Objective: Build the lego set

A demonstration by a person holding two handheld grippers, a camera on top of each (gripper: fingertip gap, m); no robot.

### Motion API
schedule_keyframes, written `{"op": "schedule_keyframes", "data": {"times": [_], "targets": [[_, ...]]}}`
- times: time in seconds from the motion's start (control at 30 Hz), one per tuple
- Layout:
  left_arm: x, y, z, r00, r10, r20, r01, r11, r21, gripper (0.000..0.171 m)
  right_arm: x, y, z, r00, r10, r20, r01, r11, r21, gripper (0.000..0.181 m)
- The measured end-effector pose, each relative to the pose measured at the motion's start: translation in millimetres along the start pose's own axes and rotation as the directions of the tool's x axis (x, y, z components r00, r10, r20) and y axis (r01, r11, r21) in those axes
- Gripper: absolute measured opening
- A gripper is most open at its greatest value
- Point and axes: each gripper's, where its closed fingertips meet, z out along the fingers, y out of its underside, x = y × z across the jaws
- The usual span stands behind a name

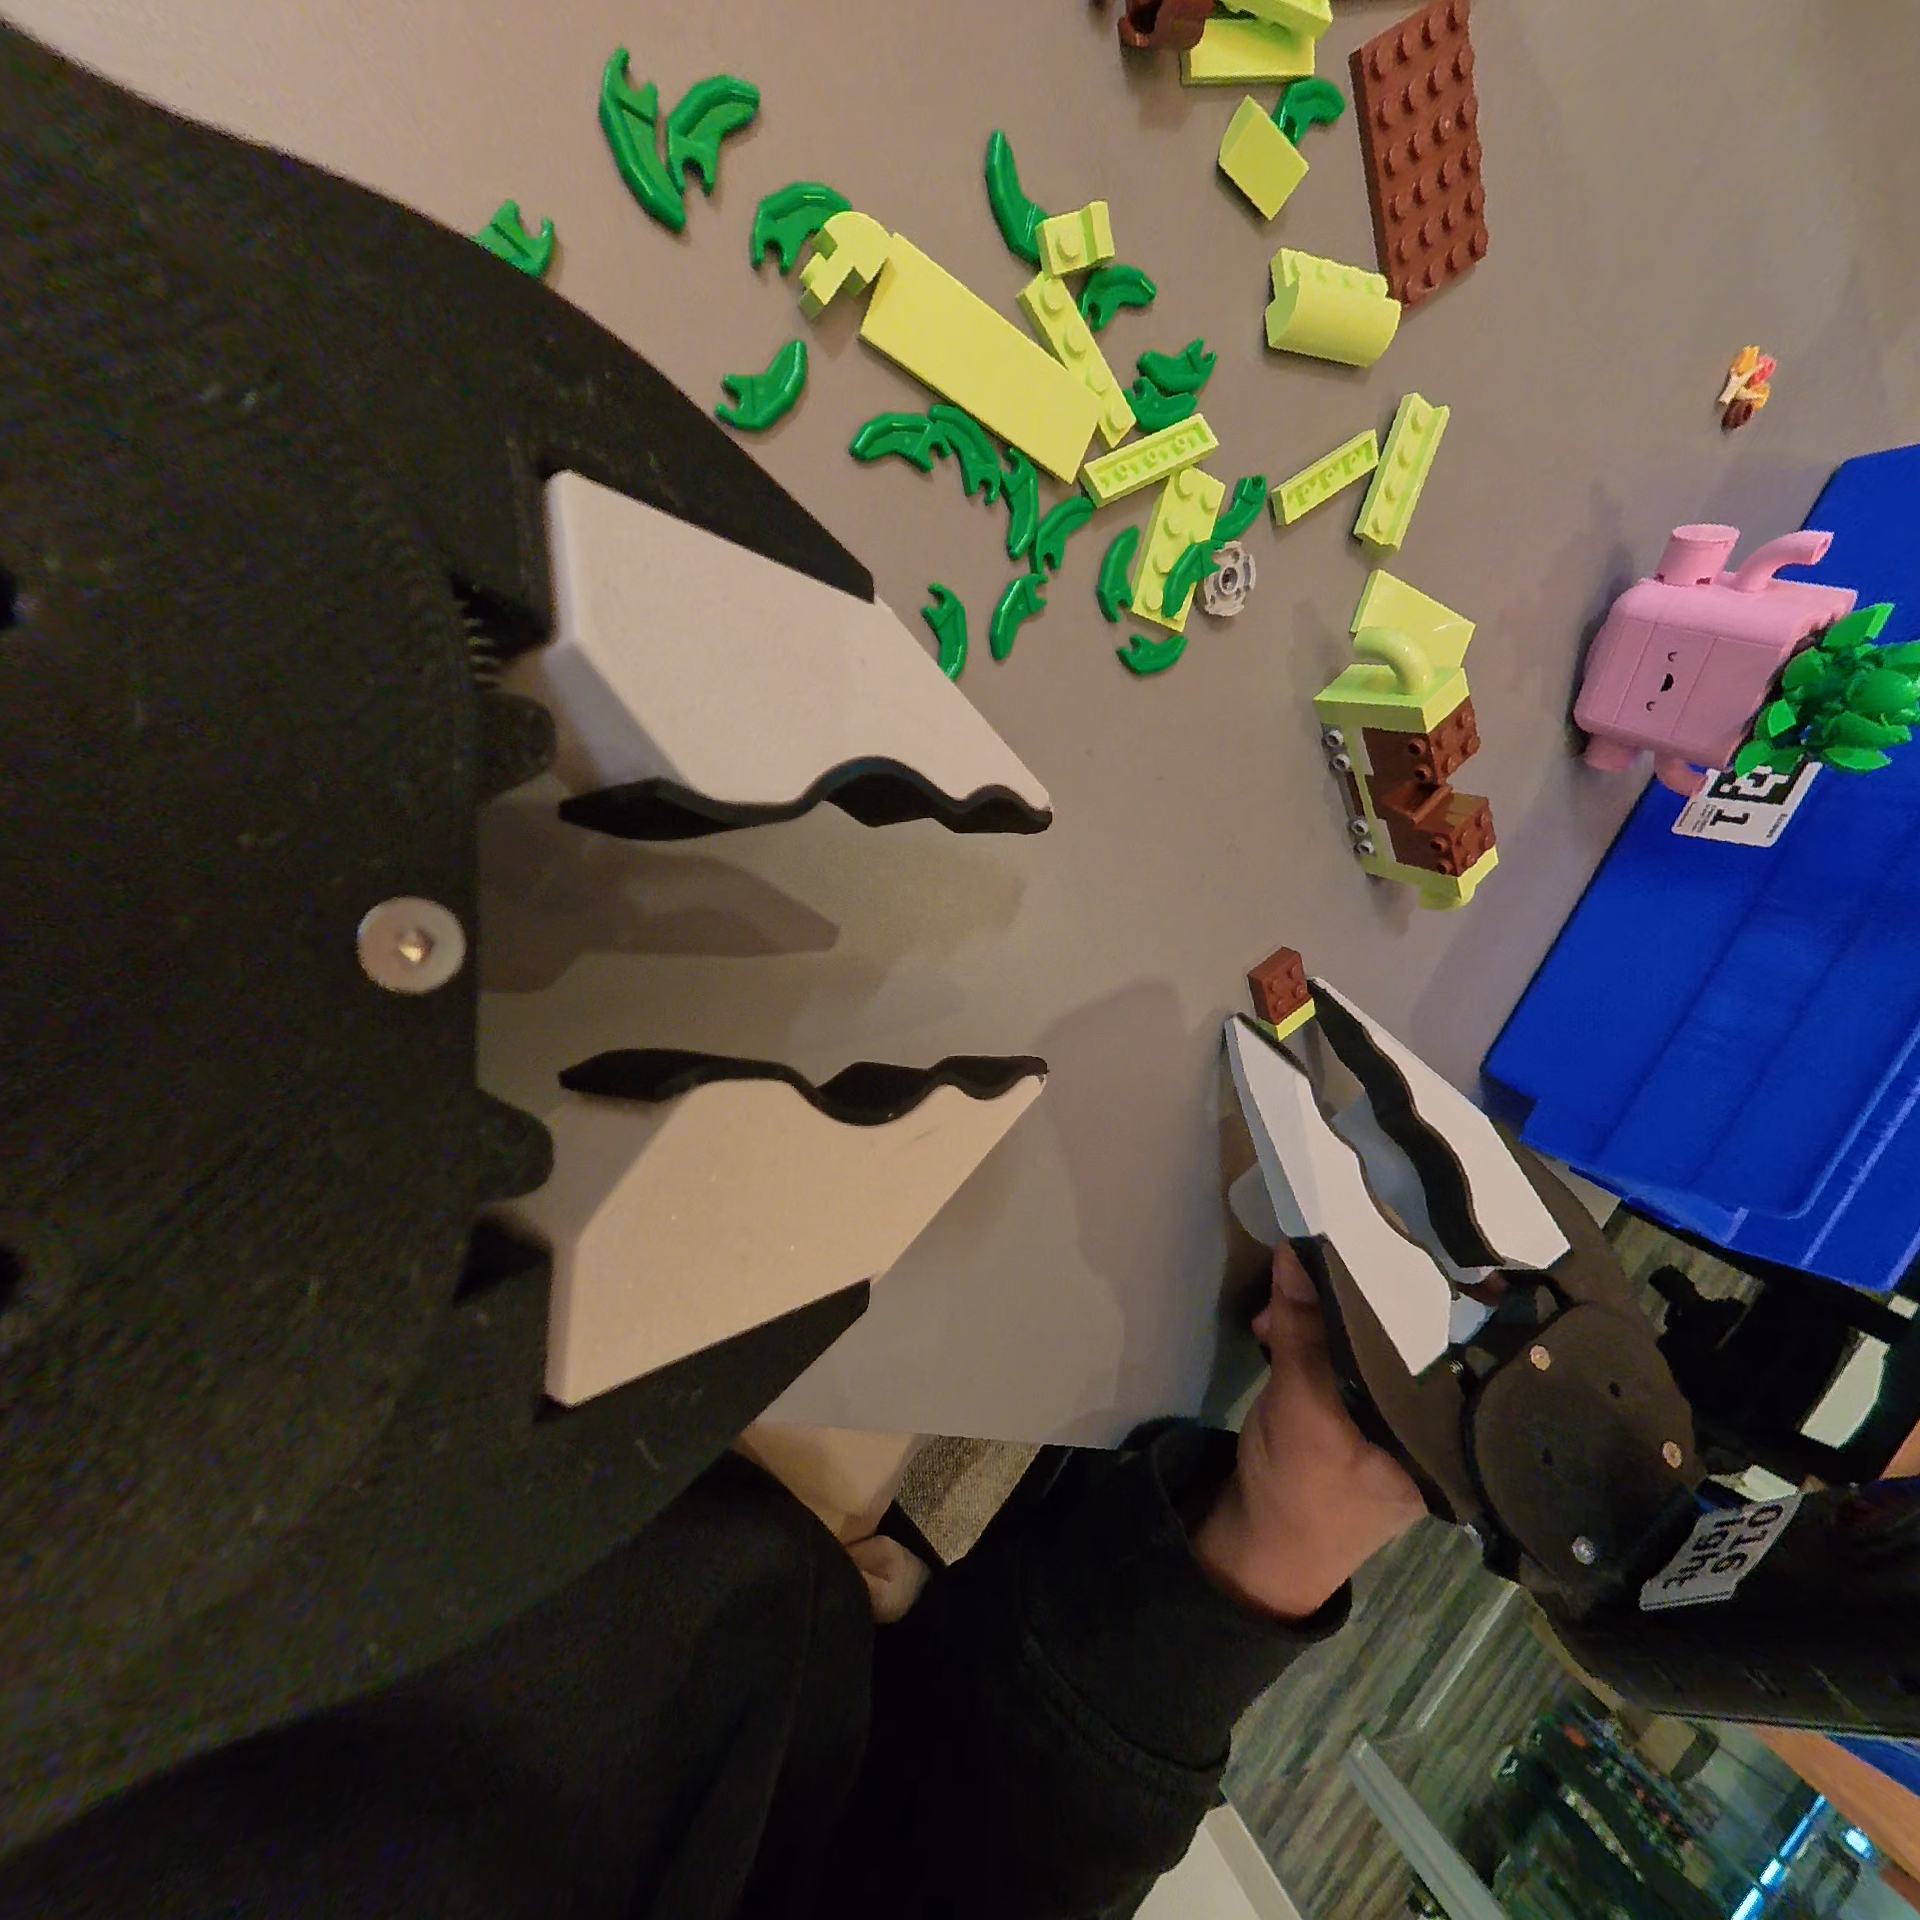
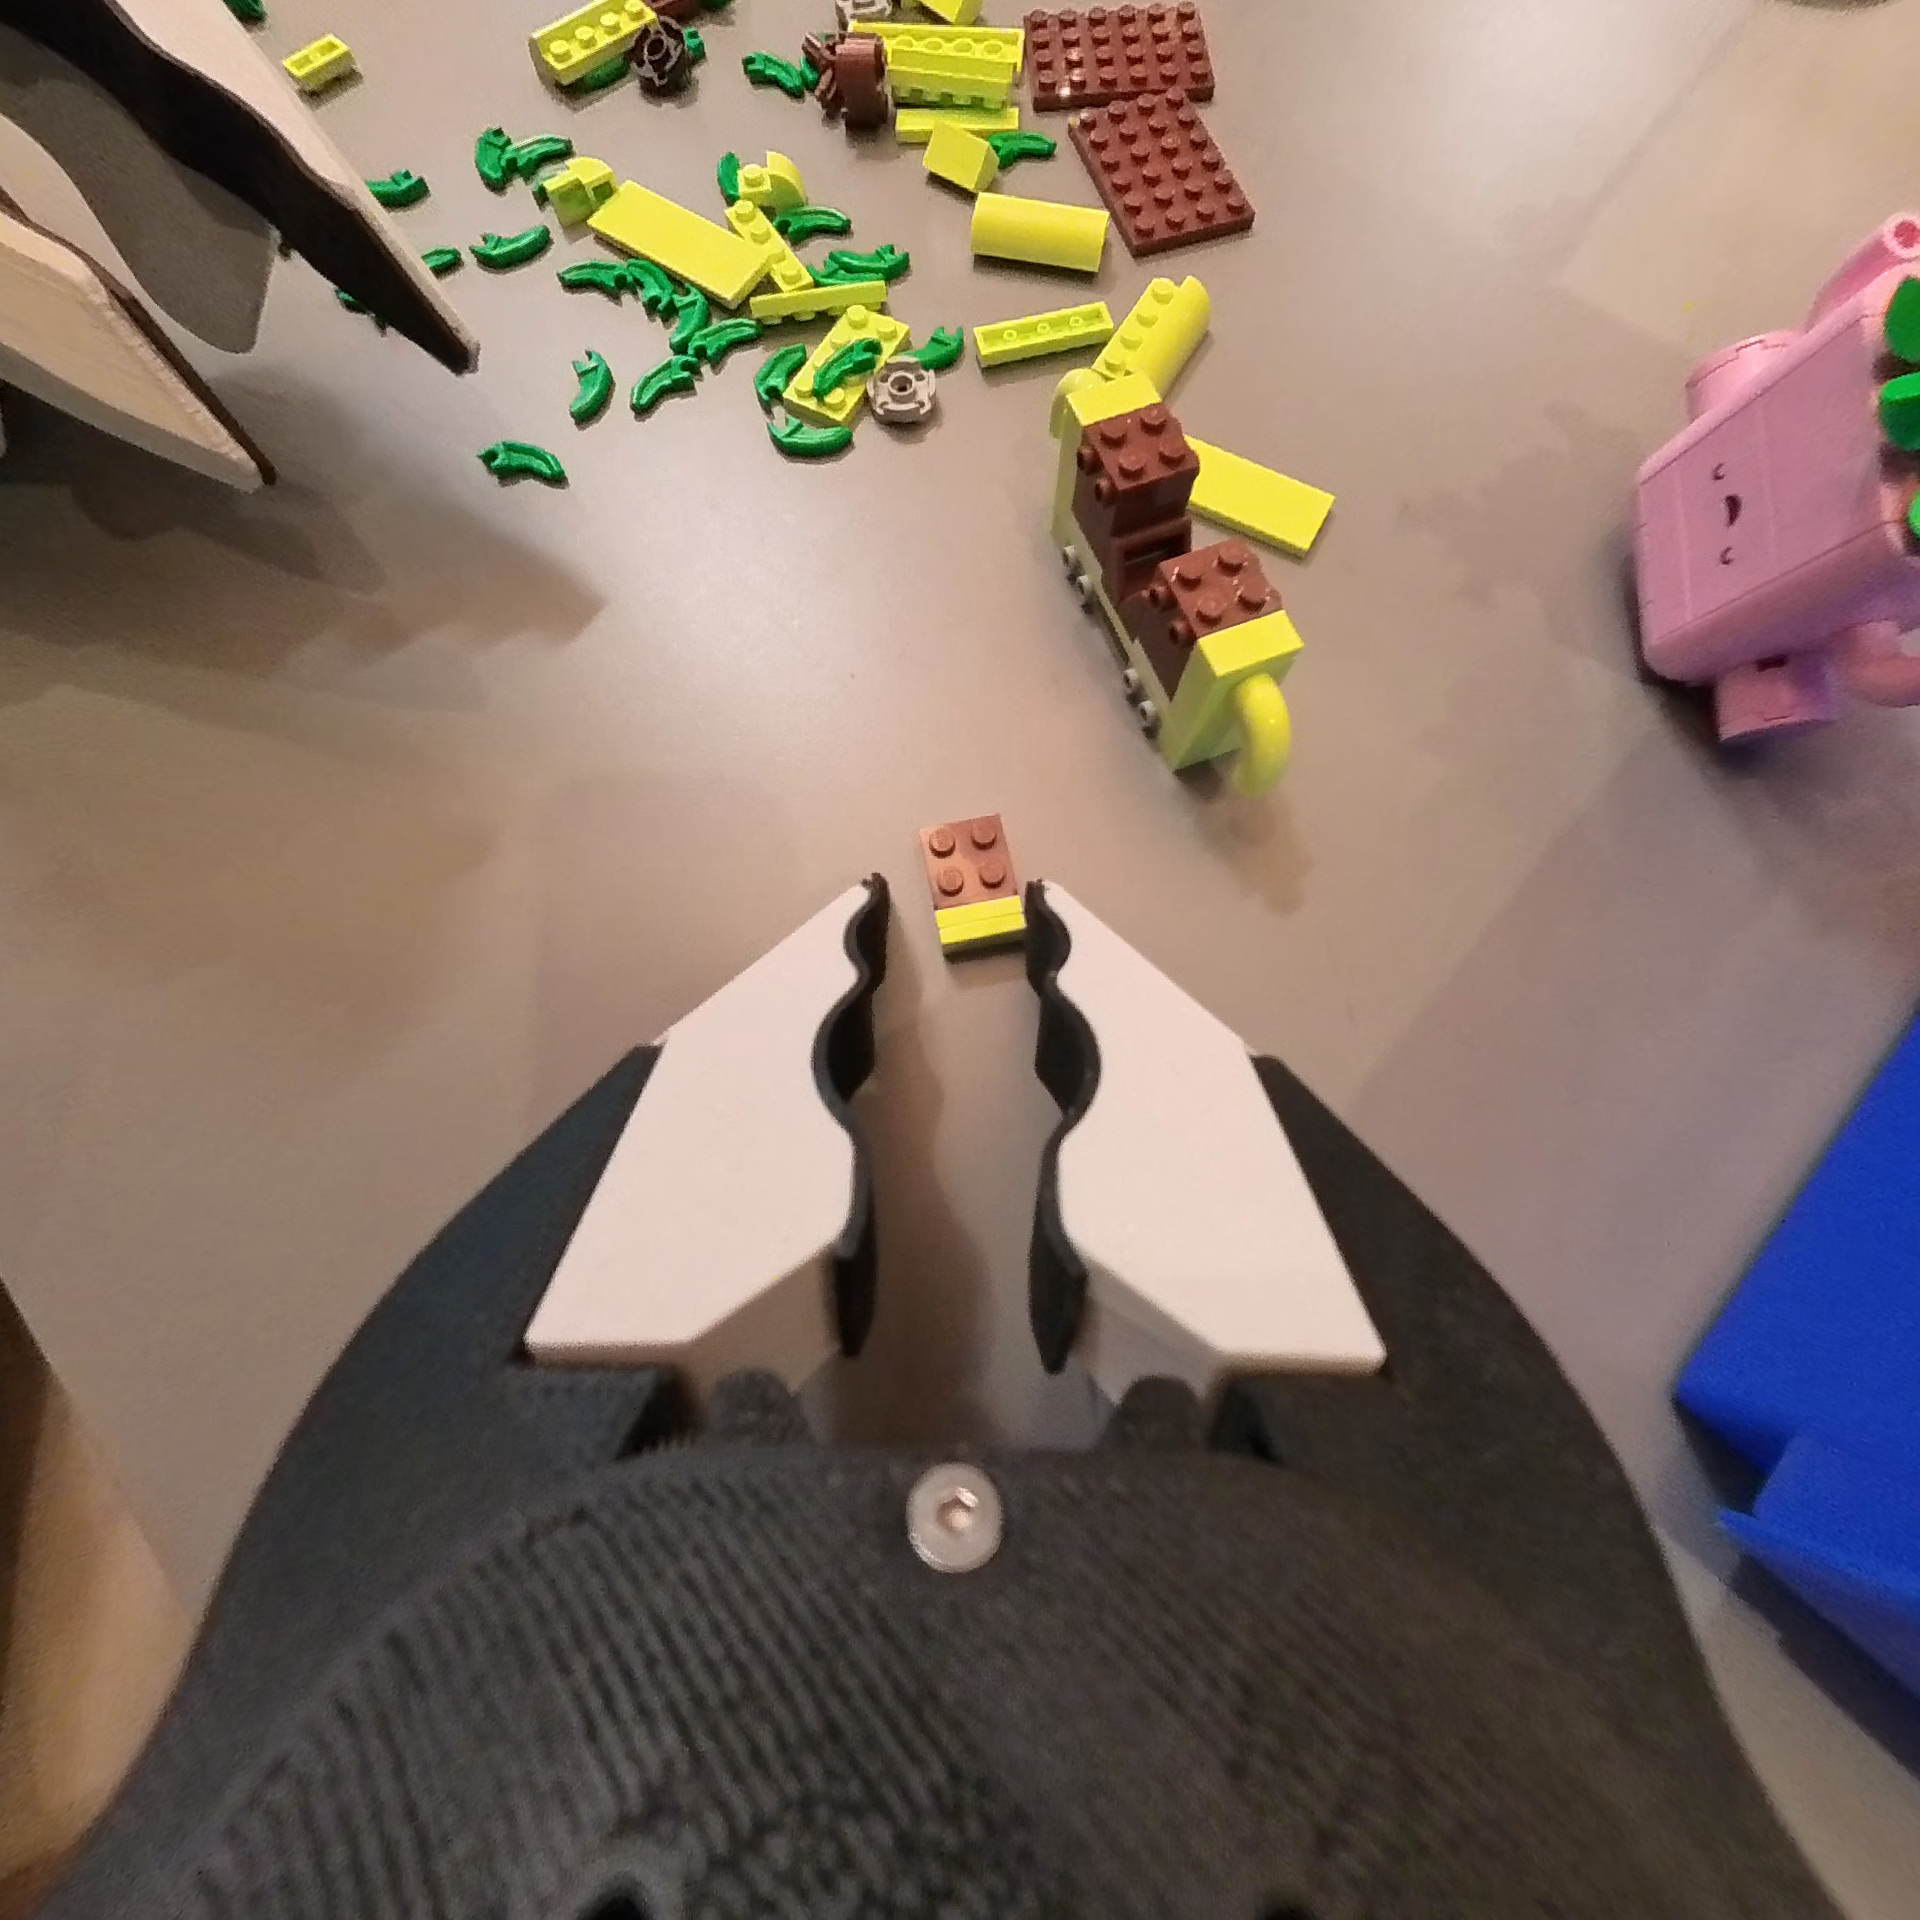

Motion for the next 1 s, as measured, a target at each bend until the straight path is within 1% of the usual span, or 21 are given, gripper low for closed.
{"op": "schedule_keyframes", "data": {"times": [0.07,0.17,0.27,0.33,0.4,0.57,0.67,0.77,0.87,0.9,1.0], "targets": [[0.8,0.8,0.1,1.000,-0.003,-0.004,0.003,1.000,-0.004,0.041,-1.7,0.0,0.0,1.000,-0.008,0.009,0.008,1.000,0.000,0.014],[1.0,1.2,0.5,1.000,-0.002,-0.005,0.002,1.000,-0.007,0.041,-2.6,-1.1,-0.8,1.000,0.002,0.026,-0.002,1.000,0.011,0.014],[1.0,0.9,0.2,1.000,0.000,-0.003,0.000,1.000,-0.004,0.041,-3.5,-8.9,-6.4,0.995,0.054,0.080,-0.060,0.995,0.074,0.014],[1.0,1.0,0.3,1.000,0.002,-0.001,-0.003,1.000,-0.005,0.041,-5.5,-13.9,-14.3,0.983,0.107,0.149,-0.125,0.985,0.119,0.014],[1.1,1.4,0.6,1.000,0.006,0.002,-0.006,1.000,-0.008,0.041,-12.2,-19.1,-21.3,0.953,0.163,0.257,-0.204,0.968,0.144,0.014],[1.2,2.4,1.6,1.000,0.013,0.007,-0.013,1.000,-0.017,0.041,-26.8,-27.6,-29.4,0.874,0.246,0.418,-0.333,0.931,0.149,0.014],[1.1,2.8,2.0,1.000,0.014,0.008,-0.014,1.000,-0.021,0.041,-36.3,-34.8,-34.9,0.803,0.285,0.524,-0.417,0.896,0.151,0.014],[1.0,3.3,2.4,1.000,0.016,0.010,-0.016,1.000,-0.025,0.041,-38.9,-50.9,-48.3,0.707,0.298,0.641,-0.533,0.821,0.206,0.014],[0.9,3.6,2.8,1.000,0.016,0.011,-0.016,0.999,-0.028,0.041,-41.7,-65.1,-59.8,0.632,0.276,0.724,-0.608,0.756,0.242,0.014],[0.9,3.7,2.9,1.000,0.015,0.010,-0.015,0.999,-0.029,0.041,-45.5,-74.1,-68.3,0.582,0.250,0.774,-0.644,0.723,0.251,0.013],[0.5,3.8,2.9,1.000,0.009,0.008,-0.009,1.000,-0.029,0.041,-51.6,-103.8,-106.4,0.379,0.108,0.919,-0.779,0.574,0.253,0.013]]}}
